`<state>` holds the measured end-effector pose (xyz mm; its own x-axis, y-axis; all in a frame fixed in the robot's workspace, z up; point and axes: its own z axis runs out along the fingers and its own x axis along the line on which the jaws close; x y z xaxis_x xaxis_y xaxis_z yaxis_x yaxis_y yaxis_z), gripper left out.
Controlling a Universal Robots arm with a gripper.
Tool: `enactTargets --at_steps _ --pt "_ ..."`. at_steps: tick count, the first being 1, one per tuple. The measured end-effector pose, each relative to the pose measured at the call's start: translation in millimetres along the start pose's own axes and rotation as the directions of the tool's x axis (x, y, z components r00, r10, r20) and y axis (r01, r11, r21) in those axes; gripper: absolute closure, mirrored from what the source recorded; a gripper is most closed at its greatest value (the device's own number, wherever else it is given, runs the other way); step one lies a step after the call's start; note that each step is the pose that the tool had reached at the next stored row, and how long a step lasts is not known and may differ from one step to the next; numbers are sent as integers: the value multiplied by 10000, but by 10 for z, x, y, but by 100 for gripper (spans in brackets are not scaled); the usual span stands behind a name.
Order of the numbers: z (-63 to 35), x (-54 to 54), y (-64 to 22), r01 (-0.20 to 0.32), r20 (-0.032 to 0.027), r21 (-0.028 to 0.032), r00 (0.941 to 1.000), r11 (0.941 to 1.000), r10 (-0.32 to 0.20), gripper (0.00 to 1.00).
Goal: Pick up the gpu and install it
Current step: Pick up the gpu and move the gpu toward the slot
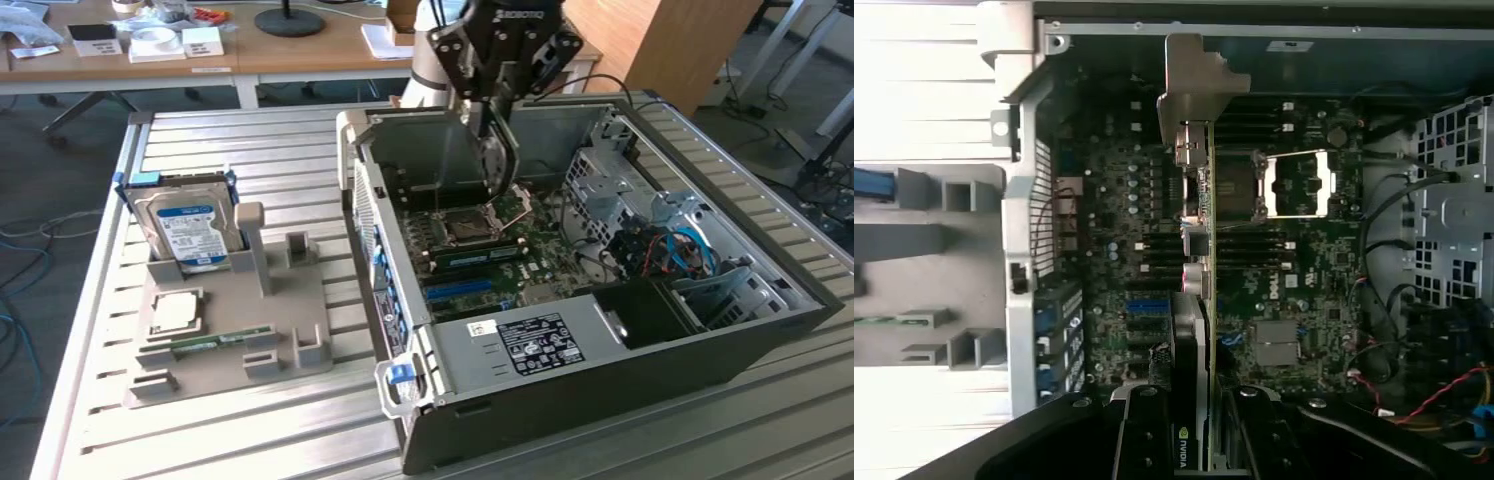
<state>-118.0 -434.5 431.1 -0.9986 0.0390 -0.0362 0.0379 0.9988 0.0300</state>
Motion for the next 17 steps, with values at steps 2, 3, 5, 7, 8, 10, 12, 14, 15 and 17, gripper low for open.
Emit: enactTargets --at_steps 2,3,5,7,8,10,12,14,15,17 --pt "3 -78 3 0 0 -1 10000 10000 0 73" --pt "4 -121 4 1 0 -1 10000 10000 -1 73" --pt "7 -195 8 0 0 -2 10000 10000 0 73" --pt "10 -261 10 1 0 -3 10000 10000 -1 73" --pt "11 -283 11 1 0 -3 10000 10000 -1 73" --pt "13 -328 12 1 0 -3 10000 10000 -1 73" --pt "14 -382 15 0 0 -2 10000 10000 0 73" --pt "17 -443 17 1 0 -3 10000 10000 -1 73" --pt "18 -474 18 0 0 -2 10000 10000 0 73" --pt "20 -547 21 0 0 -2 10000 10000 0 73"
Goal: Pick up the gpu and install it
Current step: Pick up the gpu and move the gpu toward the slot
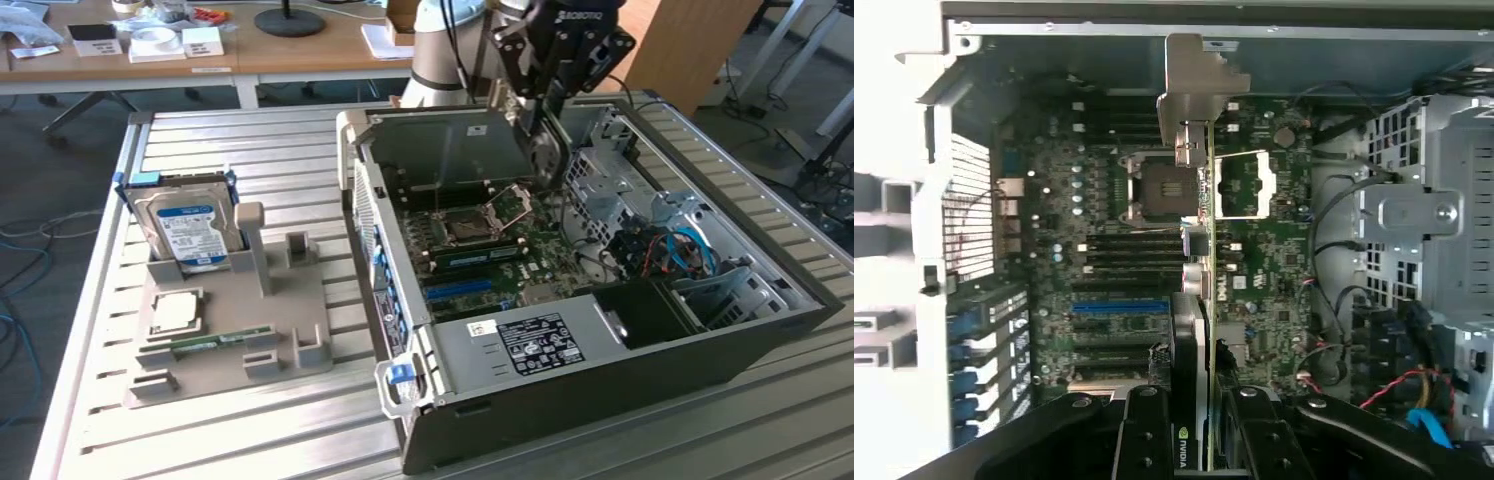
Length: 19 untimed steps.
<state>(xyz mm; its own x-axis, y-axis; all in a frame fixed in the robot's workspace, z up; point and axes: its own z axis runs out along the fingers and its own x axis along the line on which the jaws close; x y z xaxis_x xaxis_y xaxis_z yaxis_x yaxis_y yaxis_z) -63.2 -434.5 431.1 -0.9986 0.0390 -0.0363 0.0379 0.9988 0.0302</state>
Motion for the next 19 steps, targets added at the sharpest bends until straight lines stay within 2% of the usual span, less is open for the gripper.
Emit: enactTargets --at_steps 15,19 --pt "21 -592 22 1 -1 1 10000 10000 -1 73" --pt "25 -683 26 2 -1 0 10000 10000 -2 73"
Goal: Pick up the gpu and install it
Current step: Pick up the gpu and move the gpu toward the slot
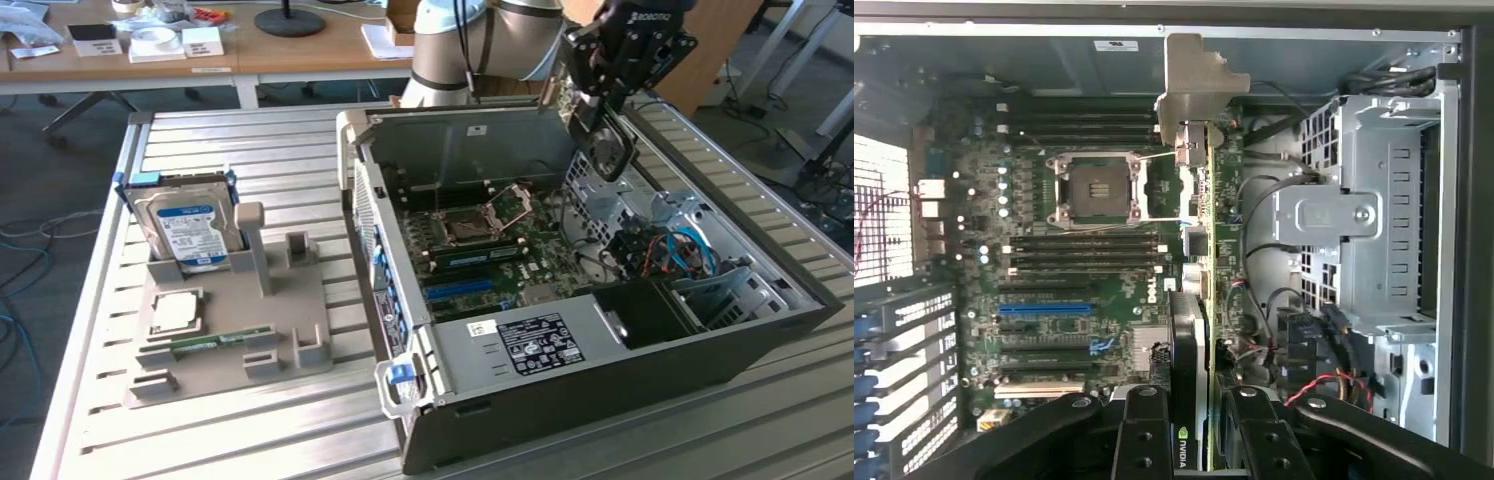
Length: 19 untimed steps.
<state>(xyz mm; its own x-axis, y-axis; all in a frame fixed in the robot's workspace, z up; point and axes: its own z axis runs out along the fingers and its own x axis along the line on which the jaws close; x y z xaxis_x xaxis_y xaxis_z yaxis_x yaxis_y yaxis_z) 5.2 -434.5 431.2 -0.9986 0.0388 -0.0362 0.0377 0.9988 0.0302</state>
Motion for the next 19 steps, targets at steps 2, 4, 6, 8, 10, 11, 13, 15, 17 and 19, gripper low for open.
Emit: enactTargets --at_steps 2,4,6,8,10,11,13,15,17,19 --pt "0 0 0 -2 0 0 10000 10000 2 73" --pt "0 0 0 -3 0 0 10000 10000 3 73" --pt "1 -29 1 -2 0 1 10000 10000 2 73" --pt "3 -80 3 -3 -1 1 10000 10000 3 73" --pt "5 -110 4 -2 -1 0 10000 10000 2 73" --pt "6 -126 5 -2 -1 0 10000 10000 2 73" --pt "8 -163 6 -2 -1 0 10000 10000 2 73" --pt "13 -200 7 -2 -1 0 10000 10000 2 73" --pt "14 -215 8 -2 -2 1 10000 10000 2 73" --pt "18 -215 8 -2 -1 -1 10000 10000 2 73"
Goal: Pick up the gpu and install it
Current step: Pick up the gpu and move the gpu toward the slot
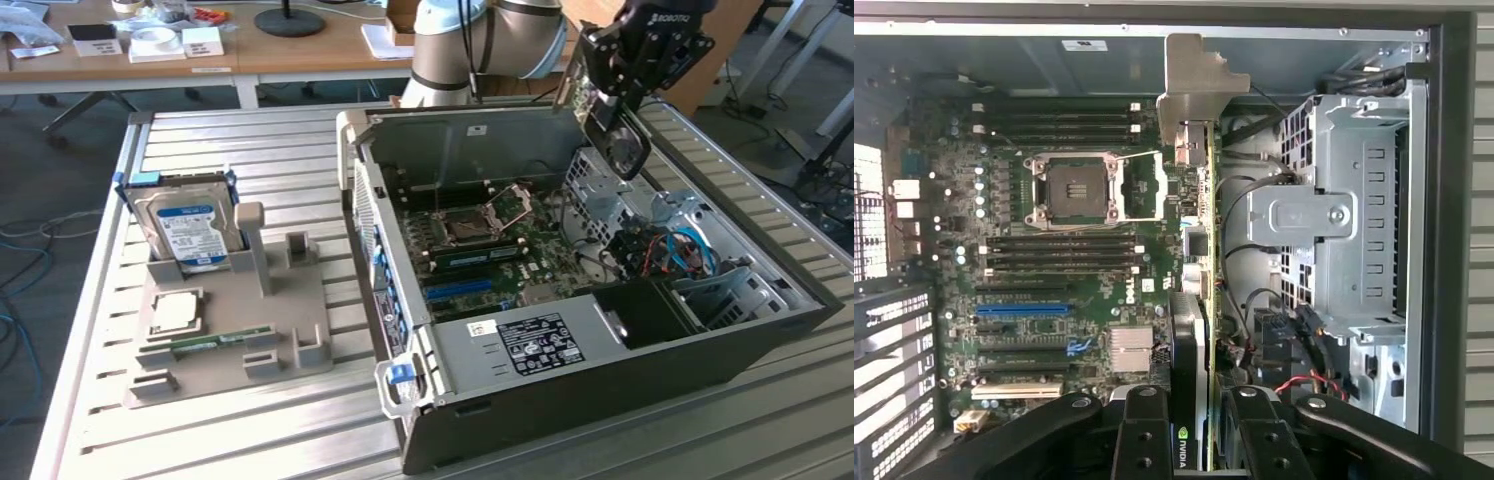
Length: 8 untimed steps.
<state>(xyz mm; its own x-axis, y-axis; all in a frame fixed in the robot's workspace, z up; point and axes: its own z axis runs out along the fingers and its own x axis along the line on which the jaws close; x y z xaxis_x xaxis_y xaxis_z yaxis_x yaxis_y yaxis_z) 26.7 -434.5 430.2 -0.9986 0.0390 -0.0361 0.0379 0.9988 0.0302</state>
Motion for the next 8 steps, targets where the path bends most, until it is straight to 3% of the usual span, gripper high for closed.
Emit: enactTargets --at_steps 8 --pt "31 1 -1 0 0 1 10000 10000 0 73"
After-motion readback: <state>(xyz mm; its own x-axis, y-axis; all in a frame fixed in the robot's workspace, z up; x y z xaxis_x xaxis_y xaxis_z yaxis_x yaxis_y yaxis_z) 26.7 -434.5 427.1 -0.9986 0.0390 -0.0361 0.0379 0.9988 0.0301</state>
